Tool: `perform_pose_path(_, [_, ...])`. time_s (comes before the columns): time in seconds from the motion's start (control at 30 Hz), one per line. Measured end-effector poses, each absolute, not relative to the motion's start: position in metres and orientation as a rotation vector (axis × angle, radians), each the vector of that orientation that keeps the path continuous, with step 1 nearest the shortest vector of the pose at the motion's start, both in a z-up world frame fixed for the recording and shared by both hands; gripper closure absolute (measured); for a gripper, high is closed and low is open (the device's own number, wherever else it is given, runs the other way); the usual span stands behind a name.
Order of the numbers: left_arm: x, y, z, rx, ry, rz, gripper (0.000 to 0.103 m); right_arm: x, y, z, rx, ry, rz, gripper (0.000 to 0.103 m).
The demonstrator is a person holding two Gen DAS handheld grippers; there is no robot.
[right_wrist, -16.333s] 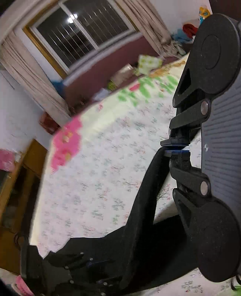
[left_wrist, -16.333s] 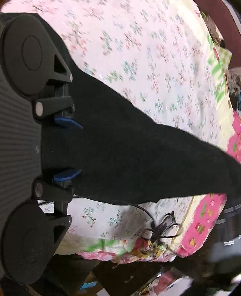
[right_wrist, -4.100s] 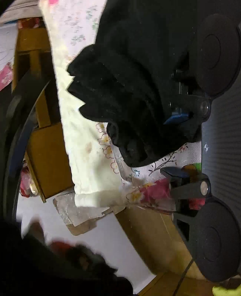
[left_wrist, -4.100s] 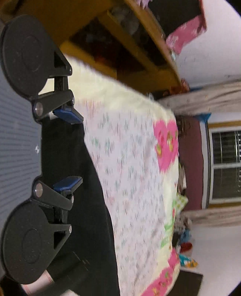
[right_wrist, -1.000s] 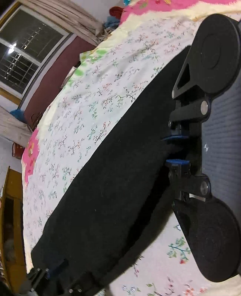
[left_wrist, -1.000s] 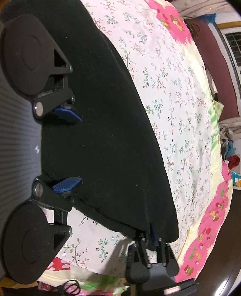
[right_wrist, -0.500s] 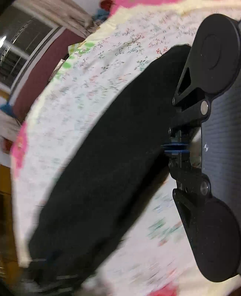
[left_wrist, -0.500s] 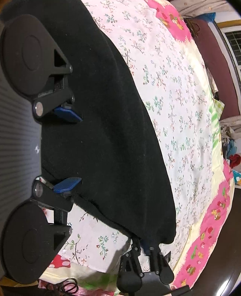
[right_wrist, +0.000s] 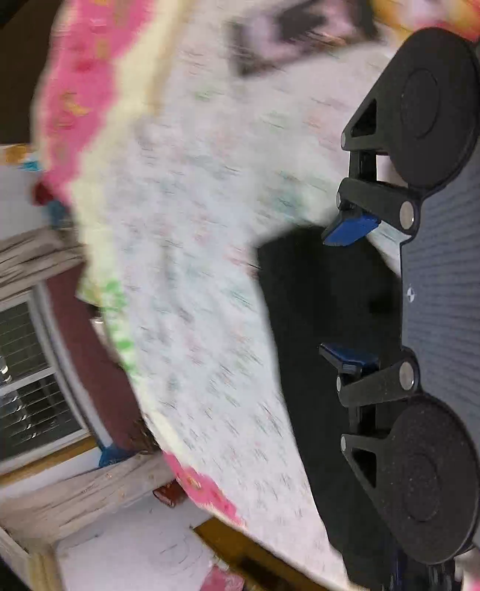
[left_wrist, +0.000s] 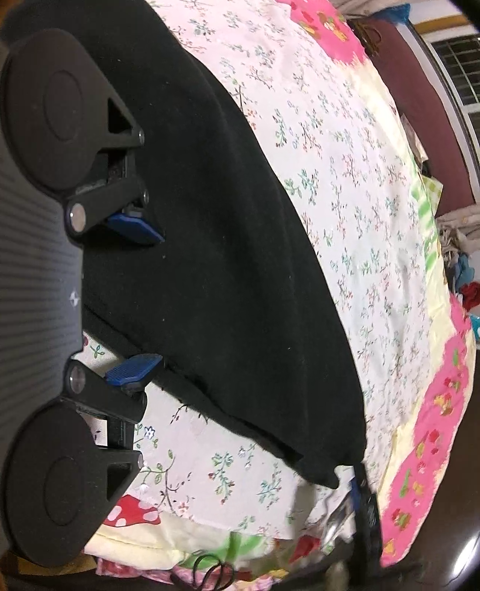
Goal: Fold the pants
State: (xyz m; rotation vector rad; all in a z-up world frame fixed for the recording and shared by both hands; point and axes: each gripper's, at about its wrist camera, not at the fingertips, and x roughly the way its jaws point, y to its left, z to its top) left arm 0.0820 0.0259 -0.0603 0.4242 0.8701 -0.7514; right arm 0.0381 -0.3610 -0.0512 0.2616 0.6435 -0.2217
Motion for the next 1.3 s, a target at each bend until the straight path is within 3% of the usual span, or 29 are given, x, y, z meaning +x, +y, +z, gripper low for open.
perform_pose_path(0.03, [0.082, 0.025, -0.061, 0.428, 0.870, -0.752, 0.029, 0.046, -0.362, -0.055, 0.195, 0.654, -0.226, 0.045])
perform_pose_path(0.1, [0.082, 0.023, -0.062, 0.423, 0.876, -0.756, 0.029, 0.064, -0.372, -0.065, 0.201, 0.698, -0.180, 0.048])
perform_pose_path(0.17, [0.083, 0.021, -0.064, 0.424, 0.884, -0.757, 0.029, 0.075, -0.380, -0.075, 0.272, 0.742, -0.134, 0.067])
perform_pose_path(0.2, [0.084, 0.020, -0.065, 0.430, 0.887, -0.757, 0.028, 0.080, -0.382, -0.080, 0.307, 0.769, -0.127, 0.092])
perform_pose_path(0.23, [0.084, 0.019, -0.066, 0.434, 0.890, -0.758, 0.028, 0.079, -0.380, -0.081, 0.326, 0.768, -0.114, 0.102])
perform_pose_path(0.33, [0.086, 0.017, -0.068, 0.440, 0.900, -0.761, 0.028, 0.069, -0.356, -0.067, 0.232, 0.712, -0.072, 0.103])
perform_pose_path(0.57, [0.088, 0.011, -0.072, 0.446, 0.906, -0.761, 0.022, 0.074, -0.337, -0.052, 0.205, 0.674, 0.082, 0.103])
perform_pose_path(0.7, [0.087, 0.007, -0.075, 0.466, 0.908, -0.765, 0.021, 0.089, -0.335, -0.058, 0.041, 0.669, 0.067, 0.103])
perform_pose_path(0.87, [0.088, 0.013, -0.069, 0.466, 0.911, -0.769, 0.021, 0.082, -0.363, -0.074, 0.103, 0.770, -0.005, 0.082])
perform_pose_path(0.9, [0.089, 0.015, -0.067, 0.460, 0.914, -0.763, 0.021, 0.075, -0.367, -0.070, 0.119, 0.758, -0.008, 0.064])
perform_pose_path(0.93, [0.090, 0.018, -0.066, 0.450, 0.919, -0.756, 0.021, 0.067, -0.372, -0.067, 0.136, 0.742, -0.012, 0.053])
perform_pose_path(1.17, [0.098, 0.036, -0.052, 0.350, 0.913, -0.687, 0.021, 0.079, -0.406, -0.088, 0.272, 0.815, -0.019, 0.056])
perform_pose_path(1.3, [0.106, 0.045, -0.049, 0.316, 0.919, -0.653, 0.021, 0.087, -0.413, -0.090, 0.377, 0.799, 0.024, 0.050])
